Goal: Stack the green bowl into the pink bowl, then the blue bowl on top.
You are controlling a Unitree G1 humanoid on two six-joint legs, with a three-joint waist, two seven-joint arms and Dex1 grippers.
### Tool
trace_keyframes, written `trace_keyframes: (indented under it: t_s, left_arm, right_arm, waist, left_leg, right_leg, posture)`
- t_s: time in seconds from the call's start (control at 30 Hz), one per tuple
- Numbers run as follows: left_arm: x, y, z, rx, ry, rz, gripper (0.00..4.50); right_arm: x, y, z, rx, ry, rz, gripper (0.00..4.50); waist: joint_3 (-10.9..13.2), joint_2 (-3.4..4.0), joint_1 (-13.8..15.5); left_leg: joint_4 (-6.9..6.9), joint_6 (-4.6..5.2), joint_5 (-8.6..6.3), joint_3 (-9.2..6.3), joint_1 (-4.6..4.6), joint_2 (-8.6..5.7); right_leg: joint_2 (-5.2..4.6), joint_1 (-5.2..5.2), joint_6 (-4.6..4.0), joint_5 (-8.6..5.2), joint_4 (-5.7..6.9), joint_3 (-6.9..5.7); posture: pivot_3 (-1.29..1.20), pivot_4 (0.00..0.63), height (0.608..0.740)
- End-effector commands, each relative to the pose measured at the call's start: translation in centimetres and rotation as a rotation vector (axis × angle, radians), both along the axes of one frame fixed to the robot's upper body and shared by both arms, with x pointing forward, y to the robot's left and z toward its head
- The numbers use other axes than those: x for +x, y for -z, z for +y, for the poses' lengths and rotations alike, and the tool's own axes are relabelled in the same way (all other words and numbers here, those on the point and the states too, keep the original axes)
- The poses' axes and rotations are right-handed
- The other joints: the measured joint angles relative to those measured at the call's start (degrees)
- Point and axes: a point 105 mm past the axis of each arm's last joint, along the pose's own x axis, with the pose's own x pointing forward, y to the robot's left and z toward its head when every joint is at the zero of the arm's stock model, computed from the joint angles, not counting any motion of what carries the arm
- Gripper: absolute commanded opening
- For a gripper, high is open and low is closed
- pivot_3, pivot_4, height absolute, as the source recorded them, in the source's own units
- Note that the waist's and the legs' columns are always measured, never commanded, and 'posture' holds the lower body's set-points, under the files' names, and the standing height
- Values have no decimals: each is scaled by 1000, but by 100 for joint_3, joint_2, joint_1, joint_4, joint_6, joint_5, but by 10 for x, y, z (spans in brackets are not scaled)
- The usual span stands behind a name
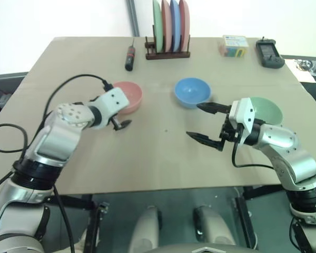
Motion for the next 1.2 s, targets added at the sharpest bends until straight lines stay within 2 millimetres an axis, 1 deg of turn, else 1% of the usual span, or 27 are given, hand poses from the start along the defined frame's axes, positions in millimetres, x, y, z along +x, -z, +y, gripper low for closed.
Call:
trace_keyframes:
  t_s: [0.03,0.1,0.13,0.17,0.23,0.27,0.3,0.33,0.37,0.4,0.43,0.53,0.57,0.67,0.7,0.73,0.77,0.83,0.93,1.0,1.2]
  left_arm:
    - [14,-11,-5,75,15,-43,3920]
    - [25,-13,-8,81,9,-59,3147]
    - [29,-14,-10,89,13,-66,2895]
    - [32,-14,-11,99,21,-72,2408]
    - [37,-15,-14,102,26,-77,1671]
    - [39,-14,-15,110,35,-77,1438]
    - [41,-14,-16,118,41,-78,896]
    - [42,-12,-17,116,41,-71,600]
    - [43,-10,-20,106,53,-55,204]
    - [43,-10,-22,98,61,-43,68]
    - [43,-9,-25,90,74,-31,68]
    - [33,-8,-36,57,149,19,68]
    - [26,-9,-41,45,199,40,68]
    - [-12,-4,-64,-10,456,151,68]
    - [-30,0,-68,0,565,198,68]
    - [-41,2,-70,11,638,220,68]
    - [-51,4,-73,18,704,240,68]
    - [-63,4,-82,7,796,261,68]
    - [-69,5,-92,-4,874,278,68]
    - [-66,6,-101,-14,904,266,68]
    - [-57,12,-135,-62,981,228,68]
  right_arm:
    - [-5,-12,-5,15,35,-59,4500]
    - [-6,-12,-6,22,52,-58,4500]
    - [-6,-12,-6,25,60,-57,4500]
    - [-7,-11,-7,27,67,-55,4500]
    - [-8,-10,-9,28,82,-52,4500]
    - [-9,-10,-11,27,89,-50,4500]
    - [-10,-9,-12,26,96,-49,4500]
    - [-10,-9,-14,24,104,-49,4500]
    - [-10,-8,-16,22,113,-49,4500]
    - [-10,-8,-17,21,118,-49,4500]
    - [-10,-8,-19,18,126,-48,4500]
    - [-11,-8,-24,14,149,-48,4500]
    - [-12,-8,-27,11,162,-47,4500]
    - [-14,-6,-36,6,204,-40,4500]
    - [-15,-5,-41,7,228,-35,4500]
    - [-16,-4,-46,6,254,-29,4500]
    - [-17,-3,-53,3,280,-25,4500]
    - [-22,-2,-64,3,326,-15,4500]
    - [-29,1,-76,-14,373,-3,4500]
    - [-32,3,-81,-21,398,8,4500]
    - [-39,7,-89,-22,463,29,4500]
  waist:
    - [0,0,10]
    - [0,0,27]
    - [0,0,32]
    - [0,-1,36]
    - [0,-1,38]
    - [1,-2,39]
    - [1,-1,38]
    - [1,-1,26]
    - [1,-1,23]
    - [1,-2,24]
    - [1,-1,22]
    - [1,-2,28]
    - [1,-2,28]
    - [1,-2,27]
    - [1,-1,28]
    - [1,-1,22]
    - [0,0,28]
    - [0,0,44]
    - [0,0,62]
    - [0,-1,48]
    - [-2,2,34]
  left_leg:
    - [0,0,0,1,0,0]
    - [3,0,0,-1,0,-1]
    - [4,0,0,-1,0,-1]
    - [5,0,0,-1,0,-1]
    - [6,0,0,-1,-2,-1]
    - [7,0,0,0,-2,-1]
    - [8,0,0,-1,-4,-1]
    - [7,0,0,-1,-4,-1]
    - [7,0,0,-1,-5,-1]
    - [7,0,0,0,-4,-1]
    - [7,0,0,-1,-4,-1]
    - [8,1,0,-2,-4,-1]
    - [8,0,0,-2,-4,-1]
    - [8,0,0,0,-6,-1]
    - [7,0,0,0,-6,-1]
    - [8,0,0,1,-6,-1]
    - [7,0,0,1,-6,-1]
    - [6,0,0,1,-2,0]
    - [22,1,0,0,2,-2]
    - [26,1,1,1,9,-1]
    - [35,2,1,-3,12,-2]
  right_leg:
    - [-1,0,0,0,-1,1]
    - [0,1,1,0,0,0]
    - [0,1,2,0,1,0]
    - [0,2,1,0,2,0]
    - [0,2,2,0,1,0]
    - [-1,2,2,0,1,0]
    - [-1,1,2,0,0,0]
    - [-1,1,2,0,0,0]
    - [-1,1,2,0,-1,0]
    - [-1,1,2,0,1,1]
    - [-1,1,2,1,0,0]
    - [0,1,2,0,4,0]
    - [0,1,1,0,4,0]
    - [-4,1,1,0,0,1]
    - [-4,2,1,0,-1,1]
    - [-4,1,1,0,0,2]
    - [-4,1,1,0,0,2]
    - [-4,2,-1,-1,2,2]
    - [-4,12,-13,-16,6,1]
    - [-4,21,0,-25,5,3]
    - [-1,29,3,-25,5,5]
  posture:
    - [0,150,740]
    - [0,150,740]
    - [0,150,740]
    - [0,150,740]
    - [0,150,740]
    - [0,150,740]
    - [0,150,740]
    - [0,150,740]
    - [0,150,740]
    - [0,150,740]
    - [0,150,740]
    - [0,150,740]
    - [0,150,740]
    - [0,150,740]
    - [0,150,740]
    - [0,150,740]
    - [0,150,740]
    - [0,150,740]
    - [0,150,740]
    - [0,150,740]
    - [0,150,740]
